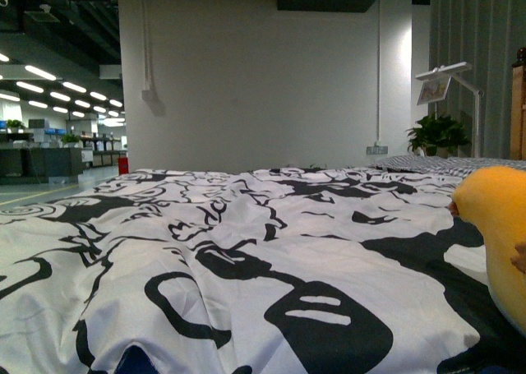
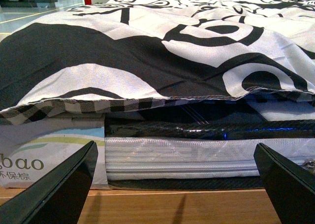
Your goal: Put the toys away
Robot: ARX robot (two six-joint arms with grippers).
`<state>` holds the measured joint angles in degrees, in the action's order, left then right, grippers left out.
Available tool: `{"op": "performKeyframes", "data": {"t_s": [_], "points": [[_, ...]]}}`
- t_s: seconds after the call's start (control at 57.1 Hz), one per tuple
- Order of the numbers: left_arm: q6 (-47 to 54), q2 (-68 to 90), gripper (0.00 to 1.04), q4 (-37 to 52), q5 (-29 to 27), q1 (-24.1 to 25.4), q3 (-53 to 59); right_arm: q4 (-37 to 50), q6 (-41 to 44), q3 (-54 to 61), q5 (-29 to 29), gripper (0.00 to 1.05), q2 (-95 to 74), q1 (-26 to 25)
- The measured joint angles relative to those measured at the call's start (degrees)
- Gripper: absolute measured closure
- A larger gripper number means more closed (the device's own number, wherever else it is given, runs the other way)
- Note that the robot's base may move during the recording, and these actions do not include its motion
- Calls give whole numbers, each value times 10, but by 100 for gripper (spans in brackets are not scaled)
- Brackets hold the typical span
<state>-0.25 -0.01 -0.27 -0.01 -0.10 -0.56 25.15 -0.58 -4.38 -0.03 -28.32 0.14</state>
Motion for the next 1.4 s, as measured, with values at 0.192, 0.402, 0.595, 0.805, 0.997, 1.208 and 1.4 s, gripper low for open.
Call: {"op": "performKeyframes", "data": {"t_s": [0.192, 0.402, 0.595, 0.805, 0.997, 1.208, 1.4], "points": [[0, 0, 6, 0, 0, 0, 0, -30, 0, 12, 0, 95, 42, 0], [0, 0, 6, 0, 0, 0, 0, -37, 0, 36, 0, 95, 73, 0], [0, 0, 6, 0, 0, 0, 0, -83, 0, 36, 0, 95, 121, 0], [0, 0, 6, 0, 0, 0, 0, -126, 0, 36, 0, 95, 164, 0], [0, 0, 6, 0, 0, 0, 0, -147, 0, 36, 0, 95, 184, 0], [0, 0, 6, 0, 0, 0, 0, -246, 0, 36, 0, 95, 278, 0], [0, 0, 6, 0, 0, 0, 0, -249, 0, 36, 0, 95, 281, 0]]}}
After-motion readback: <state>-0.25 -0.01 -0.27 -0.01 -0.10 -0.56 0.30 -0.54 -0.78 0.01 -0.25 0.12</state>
